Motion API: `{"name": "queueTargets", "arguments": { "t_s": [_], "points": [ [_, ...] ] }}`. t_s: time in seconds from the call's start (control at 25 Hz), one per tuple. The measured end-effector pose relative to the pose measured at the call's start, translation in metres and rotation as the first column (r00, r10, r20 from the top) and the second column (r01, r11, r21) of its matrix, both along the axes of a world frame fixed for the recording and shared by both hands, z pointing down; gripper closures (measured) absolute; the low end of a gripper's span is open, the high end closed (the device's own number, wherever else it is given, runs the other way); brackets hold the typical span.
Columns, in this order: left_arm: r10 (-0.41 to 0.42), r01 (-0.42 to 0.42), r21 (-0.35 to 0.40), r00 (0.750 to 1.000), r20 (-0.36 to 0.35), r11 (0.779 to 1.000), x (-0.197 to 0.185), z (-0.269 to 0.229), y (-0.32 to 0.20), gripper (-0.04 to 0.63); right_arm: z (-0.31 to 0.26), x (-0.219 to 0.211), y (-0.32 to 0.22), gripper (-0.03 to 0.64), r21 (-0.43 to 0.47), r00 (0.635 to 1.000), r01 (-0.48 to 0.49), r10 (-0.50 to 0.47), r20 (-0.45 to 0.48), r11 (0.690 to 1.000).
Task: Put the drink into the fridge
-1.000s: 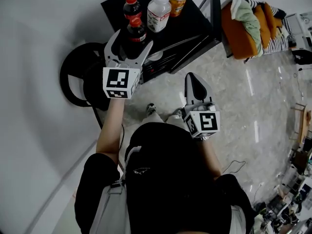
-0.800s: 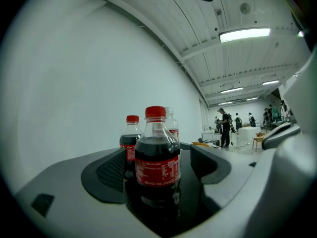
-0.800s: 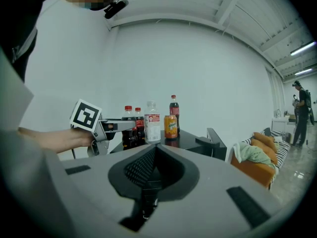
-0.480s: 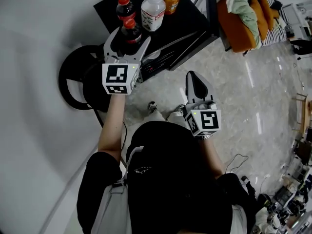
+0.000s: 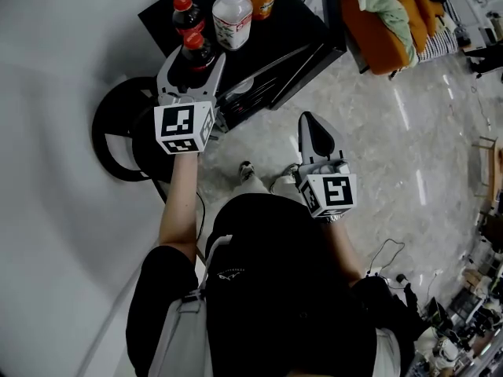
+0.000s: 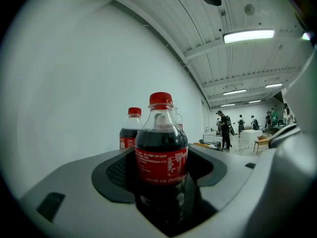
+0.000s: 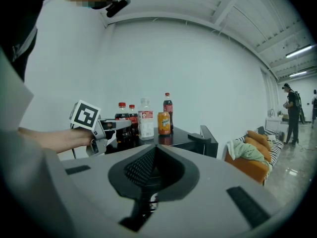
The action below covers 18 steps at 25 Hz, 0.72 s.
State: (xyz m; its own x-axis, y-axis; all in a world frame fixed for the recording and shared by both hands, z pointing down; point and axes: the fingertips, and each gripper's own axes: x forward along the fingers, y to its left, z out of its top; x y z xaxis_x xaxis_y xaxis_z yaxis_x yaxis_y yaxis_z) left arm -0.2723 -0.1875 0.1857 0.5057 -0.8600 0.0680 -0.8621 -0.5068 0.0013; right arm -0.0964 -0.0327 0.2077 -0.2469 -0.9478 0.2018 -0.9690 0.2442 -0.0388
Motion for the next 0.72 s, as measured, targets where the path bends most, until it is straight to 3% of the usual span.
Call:
{"name": "queueTargets", "arguments": {
  "t_s": [0.72],
  "points": [
    [-0.005,0.005,0.023,1.0,-0.012,1.0,0.017,-0.02,0.022,0.28,0.008,0.034,0.021,0.603,-0.014,0.998,-0.047,0.047,0.034,0.999]
  ]
}}
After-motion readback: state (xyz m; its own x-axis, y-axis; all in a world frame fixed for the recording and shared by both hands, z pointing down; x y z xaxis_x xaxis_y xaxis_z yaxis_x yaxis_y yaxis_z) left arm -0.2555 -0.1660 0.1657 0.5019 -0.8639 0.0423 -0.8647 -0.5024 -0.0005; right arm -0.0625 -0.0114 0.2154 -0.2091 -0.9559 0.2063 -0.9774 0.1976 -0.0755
